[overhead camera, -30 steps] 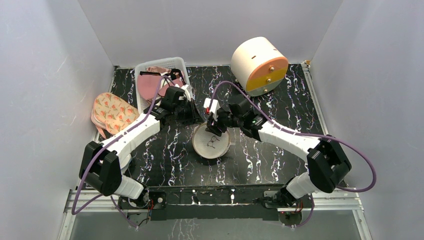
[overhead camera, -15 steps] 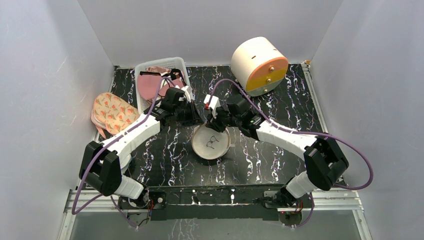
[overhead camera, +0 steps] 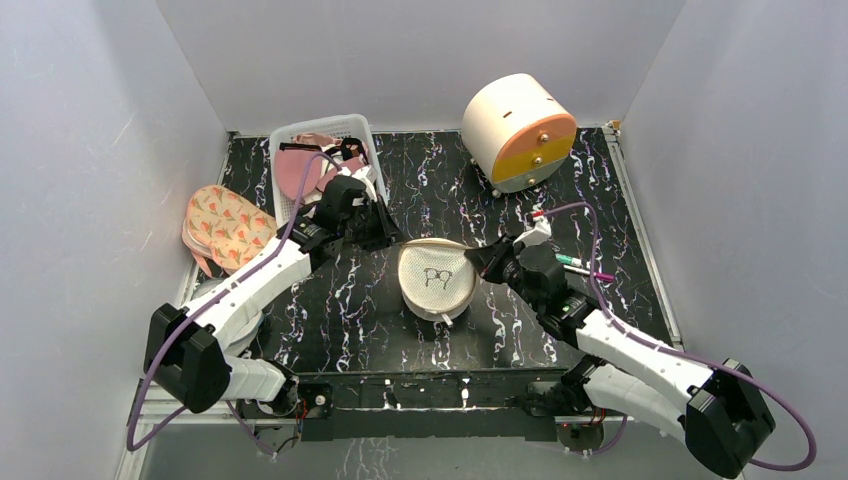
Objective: Unzip the laundry bag and remove the bra
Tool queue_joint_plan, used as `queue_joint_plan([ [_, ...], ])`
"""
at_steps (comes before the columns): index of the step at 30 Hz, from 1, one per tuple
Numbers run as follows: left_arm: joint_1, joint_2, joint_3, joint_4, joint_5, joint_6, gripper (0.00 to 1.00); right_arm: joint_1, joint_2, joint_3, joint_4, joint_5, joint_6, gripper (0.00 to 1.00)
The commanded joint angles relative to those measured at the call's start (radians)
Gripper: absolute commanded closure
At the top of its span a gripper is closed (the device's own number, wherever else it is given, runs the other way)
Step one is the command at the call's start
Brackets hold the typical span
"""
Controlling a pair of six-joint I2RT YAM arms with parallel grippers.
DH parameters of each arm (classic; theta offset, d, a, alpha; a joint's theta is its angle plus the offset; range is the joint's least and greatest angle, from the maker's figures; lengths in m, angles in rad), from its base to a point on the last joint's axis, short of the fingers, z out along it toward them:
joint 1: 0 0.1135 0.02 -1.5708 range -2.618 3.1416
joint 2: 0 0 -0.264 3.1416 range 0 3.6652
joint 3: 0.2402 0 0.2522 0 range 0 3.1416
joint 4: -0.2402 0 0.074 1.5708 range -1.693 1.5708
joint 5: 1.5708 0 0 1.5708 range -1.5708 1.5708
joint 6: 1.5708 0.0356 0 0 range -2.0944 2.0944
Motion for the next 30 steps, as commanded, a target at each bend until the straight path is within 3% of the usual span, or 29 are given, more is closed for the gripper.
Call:
queue_joint_plan([
  [1, 0.034, -0.062, -0.019, -0.058, -0.037, 0.010, 1.00, -0.048, -0.012, -0.026, -0.050, 0.150, 0.079, 0.87],
  [6, 0.034, -0.042, -0.003, -0.054, 0.011, 0.024, 1.00, -0.048, 0.042, 0.110, -0.115, 0.066, -0.337, 0.42],
  [10, 0.033, -0.029, 0.005, -0.048, 0.045, 0.032, 1.00, -0.048, 0.082, 0.220, -0.115, -0.181, -0.664, 0.28],
  [14, 0.034, -0.019, 0.011, -0.044, 0.059, 0.033, 1.00, -0.045, 0.154, 0.333, -0.149, -0.451, -0.888, 0.24],
  [18, 0.034, -0.007, 0.023, -0.046, 0.068, 0.036, 1.00, -0.020, 0.260, 0.448, -0.228, -0.645, -1.142, 0.29],
  [26, 0.034, -0.004, 0.021, -0.043, 0.082, 0.031, 1.00, 0.033, 0.446, 0.638, -0.341, -0.736, -1.451, 0.33],
  [30, 0.033, -0.006, 0.014, -0.042, 0.085, 0.028, 1.00, 0.075, 0.521, 0.688, -0.368, -0.661, -1.545, 0.36],
])
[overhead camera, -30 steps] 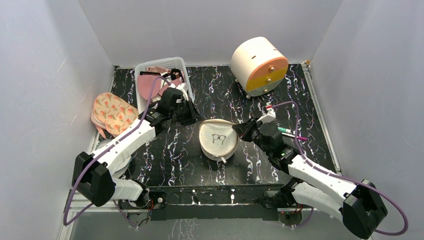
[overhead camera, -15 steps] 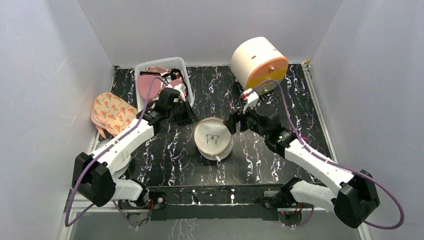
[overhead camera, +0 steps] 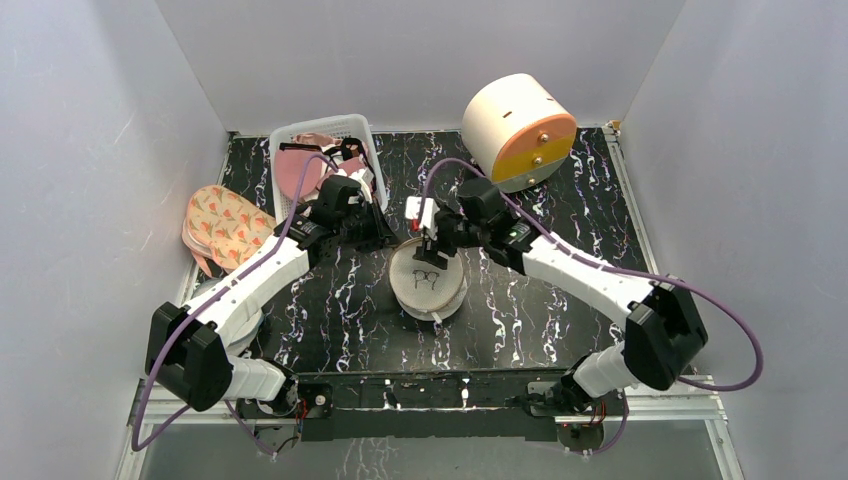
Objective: Unzip the laundry bag and remove the bra
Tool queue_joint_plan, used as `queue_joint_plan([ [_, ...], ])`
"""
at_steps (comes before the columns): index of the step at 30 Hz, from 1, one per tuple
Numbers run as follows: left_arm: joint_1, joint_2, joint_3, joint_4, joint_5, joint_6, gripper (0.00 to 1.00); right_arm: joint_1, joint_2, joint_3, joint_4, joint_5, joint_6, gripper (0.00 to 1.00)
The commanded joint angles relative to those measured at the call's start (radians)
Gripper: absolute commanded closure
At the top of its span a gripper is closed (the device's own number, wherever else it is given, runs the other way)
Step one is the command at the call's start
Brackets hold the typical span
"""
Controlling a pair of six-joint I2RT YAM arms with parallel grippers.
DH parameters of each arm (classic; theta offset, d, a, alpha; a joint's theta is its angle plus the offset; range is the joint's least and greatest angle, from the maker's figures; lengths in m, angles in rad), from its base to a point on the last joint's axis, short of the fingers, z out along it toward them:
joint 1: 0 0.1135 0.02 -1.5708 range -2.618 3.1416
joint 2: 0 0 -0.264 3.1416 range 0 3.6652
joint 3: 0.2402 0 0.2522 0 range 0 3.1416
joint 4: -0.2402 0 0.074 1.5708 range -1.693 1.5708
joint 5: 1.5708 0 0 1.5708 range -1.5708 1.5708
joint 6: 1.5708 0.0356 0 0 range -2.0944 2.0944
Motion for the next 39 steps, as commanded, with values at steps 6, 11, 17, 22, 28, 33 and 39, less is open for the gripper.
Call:
queue_joint_plan([
  [6, 0.000, -0.015, 0.012, -0.005, 0.035, 0.004, 1.00, 0.080, 0.104, 0.122, -0.030, 0.084, -0.202, 0.44],
  [11, 0.001, -0.016, 0.011, -0.011, 0.032, 0.008, 1.00, 0.109, 0.114, 0.109, -0.011, 0.100, -0.204, 0.56],
  [17, 0.000, -0.014, 0.012, -0.016, 0.028, 0.009, 1.00, 0.107, 0.114, 0.114, 0.031, 0.125, -0.066, 0.82],
  [22, 0.000, -0.024, 0.008, -0.025, 0.014, 0.009, 1.00, 0.061, 0.097, 0.076, 0.045, 0.097, 0.038, 0.97],
  [28, 0.000, -0.046, -0.001, -0.043, -0.026, 0.015, 1.00, -0.123, -0.027, -0.118, 0.252, -0.053, 0.210, 1.00],
  [33, 0.000, -0.051, -0.014, -0.042, -0.026, 0.015, 1.00, -0.265, -0.079, -0.222, 0.344, -0.146, 0.318, 1.00],
  [39, 0.001, -0.059, -0.035, -0.039, -0.027, 0.014, 1.00, -0.363, -0.101, -0.316, 0.424, -0.153, 0.458, 1.00],
])
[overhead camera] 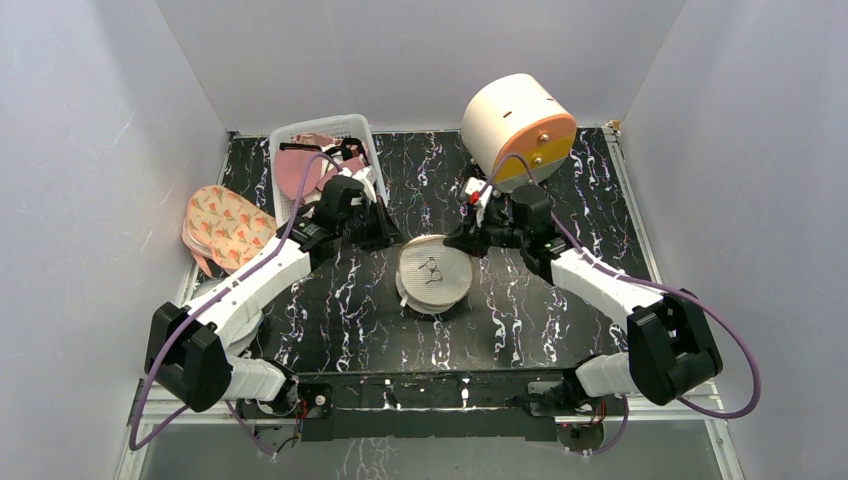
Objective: Unzip the laundry bag and remove the bra
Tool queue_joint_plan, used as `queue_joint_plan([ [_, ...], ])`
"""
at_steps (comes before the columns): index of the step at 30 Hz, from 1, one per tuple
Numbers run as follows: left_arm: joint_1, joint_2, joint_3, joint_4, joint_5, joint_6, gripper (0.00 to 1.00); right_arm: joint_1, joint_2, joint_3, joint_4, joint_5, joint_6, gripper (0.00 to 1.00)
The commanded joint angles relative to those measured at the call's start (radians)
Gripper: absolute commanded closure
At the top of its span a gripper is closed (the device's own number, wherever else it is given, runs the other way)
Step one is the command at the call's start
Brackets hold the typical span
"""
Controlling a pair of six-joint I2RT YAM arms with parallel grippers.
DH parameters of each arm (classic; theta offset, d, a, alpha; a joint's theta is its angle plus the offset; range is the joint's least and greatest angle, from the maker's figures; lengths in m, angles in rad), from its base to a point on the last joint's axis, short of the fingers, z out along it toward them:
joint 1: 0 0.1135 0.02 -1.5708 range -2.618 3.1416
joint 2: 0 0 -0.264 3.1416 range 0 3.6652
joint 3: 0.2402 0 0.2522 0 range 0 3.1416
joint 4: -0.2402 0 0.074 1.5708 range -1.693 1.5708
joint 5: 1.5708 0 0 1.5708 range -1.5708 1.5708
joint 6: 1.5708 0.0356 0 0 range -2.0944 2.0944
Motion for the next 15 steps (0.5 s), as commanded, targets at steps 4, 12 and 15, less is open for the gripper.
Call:
queue_joint_plan([
  [4, 0.015, -0.062, -0.045, -0.086, -0.031, 0.025, 1.00, -0.154, -0.061, -0.132, 0.196, 0.088, 0.240, 1.00],
  [12, 0.015, -0.070, -0.060, -0.078, -0.030, 0.024, 1.00, -0.196, -0.111, -0.276, 0.360, 0.195, 0.525, 1.00],
  [15, 0.015, -0.061, -0.072, -0.064, -0.019, 0.021, 1.00, -0.196, -0.142, -0.339, 0.442, 0.232, 0.643, 1.00],
])
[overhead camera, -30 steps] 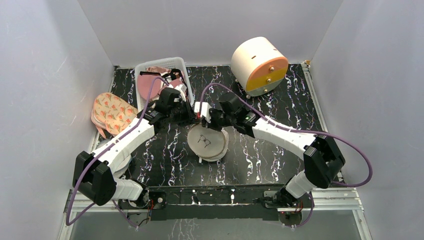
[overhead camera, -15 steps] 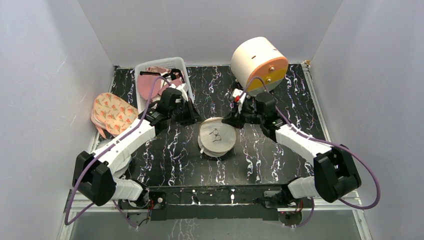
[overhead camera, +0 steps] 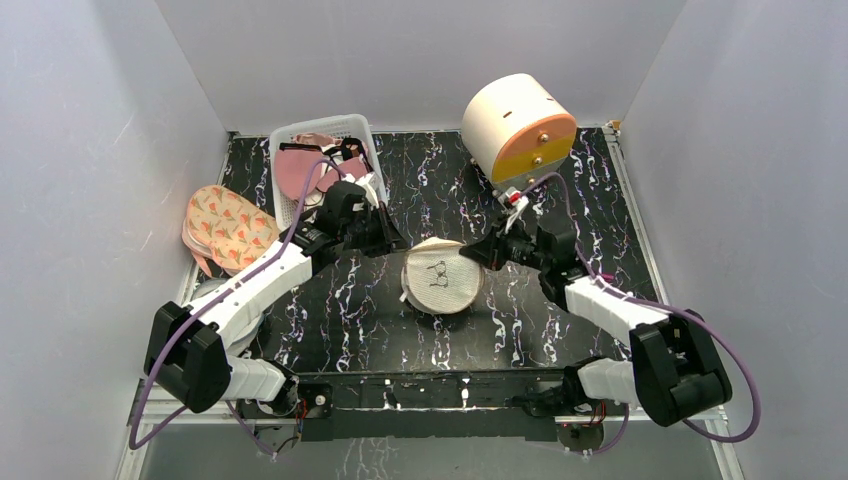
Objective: Unzip the laundry bag and remove the bra
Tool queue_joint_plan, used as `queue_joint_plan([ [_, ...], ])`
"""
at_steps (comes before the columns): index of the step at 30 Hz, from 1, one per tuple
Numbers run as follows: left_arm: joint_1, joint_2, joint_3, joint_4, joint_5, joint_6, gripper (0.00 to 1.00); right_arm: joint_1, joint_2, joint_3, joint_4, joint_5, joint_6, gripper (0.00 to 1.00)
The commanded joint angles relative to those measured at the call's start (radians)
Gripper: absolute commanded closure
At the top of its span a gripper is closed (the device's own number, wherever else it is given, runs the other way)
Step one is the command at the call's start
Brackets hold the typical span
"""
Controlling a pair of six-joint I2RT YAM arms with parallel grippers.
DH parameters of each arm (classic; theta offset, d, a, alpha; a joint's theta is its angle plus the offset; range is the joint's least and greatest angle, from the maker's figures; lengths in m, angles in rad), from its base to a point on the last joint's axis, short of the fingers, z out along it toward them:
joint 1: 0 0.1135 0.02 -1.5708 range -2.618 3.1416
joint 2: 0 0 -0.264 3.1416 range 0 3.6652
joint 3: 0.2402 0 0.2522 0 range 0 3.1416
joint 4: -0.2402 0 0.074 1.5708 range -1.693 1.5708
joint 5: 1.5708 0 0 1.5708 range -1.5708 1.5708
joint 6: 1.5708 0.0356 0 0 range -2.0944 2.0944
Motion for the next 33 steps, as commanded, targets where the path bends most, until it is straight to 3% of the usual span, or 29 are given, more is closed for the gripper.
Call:
queue_joint_plan([
  [1, 0.027, -0.053, -0.029, -0.106, -0.041, 0.039, 1.00, -0.071, -0.060, -0.089, 0.172, 0.250, 0.210, 1.00],
  [7, 0.030, -0.040, -0.032, -0.107, -0.076, 0.054, 1.00, -0.070, -0.111, -0.131, 0.191, 0.290, 0.277, 1.00],
  [11, 0.030, -0.004, -0.009, -0.097, -0.028, 0.030, 1.00, -0.071, -0.134, -0.136, 0.151, 0.304, 0.247, 1.00],
  [13, 0.031, 0.000, -0.005, -0.072, -0.005, 0.012, 1.00, -0.065, -0.143, -0.128, 0.147, 0.232, 0.190, 1.00],
  [15, 0.030, -0.003, 0.001, -0.053, 0.009, 0.009, 1.00, -0.040, -0.142, -0.092, 0.082, 0.168, 0.071, 0.89],
  [19, 0.031, 0.014, 0.052, -0.081, 0.026, 0.041, 1.00, 0.090, -0.141, 0.058, -0.168, 0.188, -0.227, 0.51],
  [22, 0.031, 0.029, 0.073, -0.101, 0.052, 0.056, 1.00, 0.179, -0.124, 0.151, -0.265, 0.207, -0.414, 0.39],
  [28, 0.031, 0.023, 0.088, -0.116, 0.074, 0.055, 1.00, 0.317, 0.014, 0.357, -0.432, 0.203, -0.698, 0.37],
  [33, 0.030, 0.030, 0.110, -0.143, 0.081, 0.062, 1.00, 0.377, 0.131, 0.498, -0.518, 0.149, -0.809, 0.43],
])
